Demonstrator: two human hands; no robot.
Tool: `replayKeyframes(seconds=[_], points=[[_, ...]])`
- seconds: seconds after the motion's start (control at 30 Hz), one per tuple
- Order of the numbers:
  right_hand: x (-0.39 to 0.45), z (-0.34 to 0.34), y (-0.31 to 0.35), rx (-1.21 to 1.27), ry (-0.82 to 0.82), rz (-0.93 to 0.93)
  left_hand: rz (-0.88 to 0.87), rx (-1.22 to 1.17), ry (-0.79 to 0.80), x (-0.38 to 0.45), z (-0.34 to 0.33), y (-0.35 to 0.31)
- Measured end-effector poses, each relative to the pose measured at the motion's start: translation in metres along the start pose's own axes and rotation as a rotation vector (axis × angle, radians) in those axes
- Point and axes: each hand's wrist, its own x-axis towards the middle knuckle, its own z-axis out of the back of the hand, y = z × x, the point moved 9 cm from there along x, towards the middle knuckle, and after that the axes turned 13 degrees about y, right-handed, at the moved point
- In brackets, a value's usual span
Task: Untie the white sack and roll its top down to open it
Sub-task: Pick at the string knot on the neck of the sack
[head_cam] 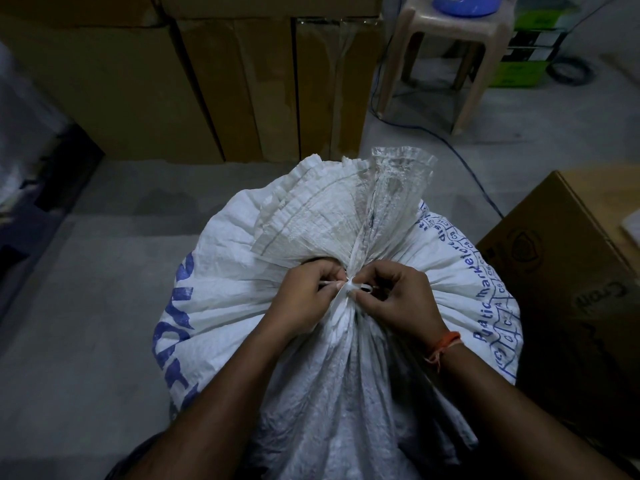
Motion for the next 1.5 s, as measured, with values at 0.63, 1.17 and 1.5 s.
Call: replayKeyframes(seconds=[0.63,1.17,1.5], points=[[0.002,0.000,0.006,-0.014,-0.009,-0.004,0.002,-0.022,0.013,-0.003,0.010,-0.002],[0.003,0.000,0.006,-0.038,0.011,-0.010,-0.011,-0.013,0.012,-0.003,0.006,-0.006],[0.003,0.002,0.008,-0.035,0.007,0.001,-0.021,-0.032,-0.001,-0.003,0.003,-0.009]])
